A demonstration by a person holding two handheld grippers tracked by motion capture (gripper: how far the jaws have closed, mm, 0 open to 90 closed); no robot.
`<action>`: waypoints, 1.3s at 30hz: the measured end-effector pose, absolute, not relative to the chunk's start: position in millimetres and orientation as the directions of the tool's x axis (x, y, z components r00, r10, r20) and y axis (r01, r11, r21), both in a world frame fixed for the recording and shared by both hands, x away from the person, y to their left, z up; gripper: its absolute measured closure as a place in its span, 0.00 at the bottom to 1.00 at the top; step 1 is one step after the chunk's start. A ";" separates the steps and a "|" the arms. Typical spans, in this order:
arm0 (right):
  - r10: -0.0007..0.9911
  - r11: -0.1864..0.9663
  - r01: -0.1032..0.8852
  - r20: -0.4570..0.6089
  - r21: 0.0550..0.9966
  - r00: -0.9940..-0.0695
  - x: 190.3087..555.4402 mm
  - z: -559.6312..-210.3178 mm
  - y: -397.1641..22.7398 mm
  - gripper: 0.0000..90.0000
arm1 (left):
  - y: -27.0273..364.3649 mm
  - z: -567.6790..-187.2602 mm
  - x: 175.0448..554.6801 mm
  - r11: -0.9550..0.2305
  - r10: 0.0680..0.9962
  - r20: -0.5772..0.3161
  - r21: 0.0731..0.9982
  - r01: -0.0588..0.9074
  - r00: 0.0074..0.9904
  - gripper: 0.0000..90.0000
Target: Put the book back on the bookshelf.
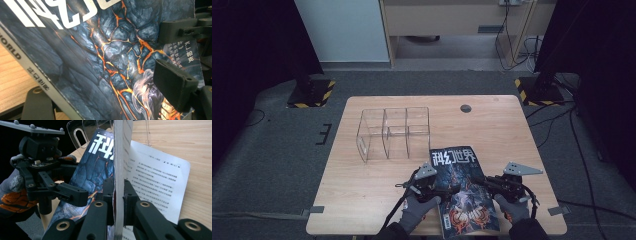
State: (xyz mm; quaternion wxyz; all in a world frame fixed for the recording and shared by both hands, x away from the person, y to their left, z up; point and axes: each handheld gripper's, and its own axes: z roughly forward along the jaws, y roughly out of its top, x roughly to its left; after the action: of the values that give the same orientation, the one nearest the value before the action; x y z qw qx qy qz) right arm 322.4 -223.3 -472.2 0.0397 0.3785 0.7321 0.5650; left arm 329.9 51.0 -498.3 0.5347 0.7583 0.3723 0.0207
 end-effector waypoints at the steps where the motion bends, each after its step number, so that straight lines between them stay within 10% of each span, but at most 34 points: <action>1: 0.596 0.074 0.510 0.372 0.857 -0.712 322.3 -472.1 -223.4 0.94 | 50.4 -498.3 329.5 -0.157 0.589 -0.358 0.829 0.537 0.724 0.22; 10: 0.578 0.069 0.496 0.370 0.866 -0.727 322.0 -471.4 -222.5 0.94 | 50.5 -501.1 331.4 -0.164 0.602 -0.363 0.815 0.555 0.711 0.21; 20: 0.640 0.103 0.516 0.341 0.850 -0.688 326.1 -475.1 -219.6 0.94 | 57.2 -500.5 329.0 -0.178 0.668 -0.325 0.803 0.568 0.669 0.63; 39: 0.717 0.141 0.459 0.229 0.877 -0.658 343.8 -469.9 -215.5 0.90 | 51.3 -458.6 328.6 -0.221 0.693 -0.186 0.865 0.451 0.697 0.77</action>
State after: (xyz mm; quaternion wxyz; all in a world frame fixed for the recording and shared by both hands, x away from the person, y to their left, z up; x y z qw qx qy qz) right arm 343.8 -215.5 -469.9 0.1236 0.3947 0.7450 0.5234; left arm 328.6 51.3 -458.6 0.5025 0.7719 0.3703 0.1205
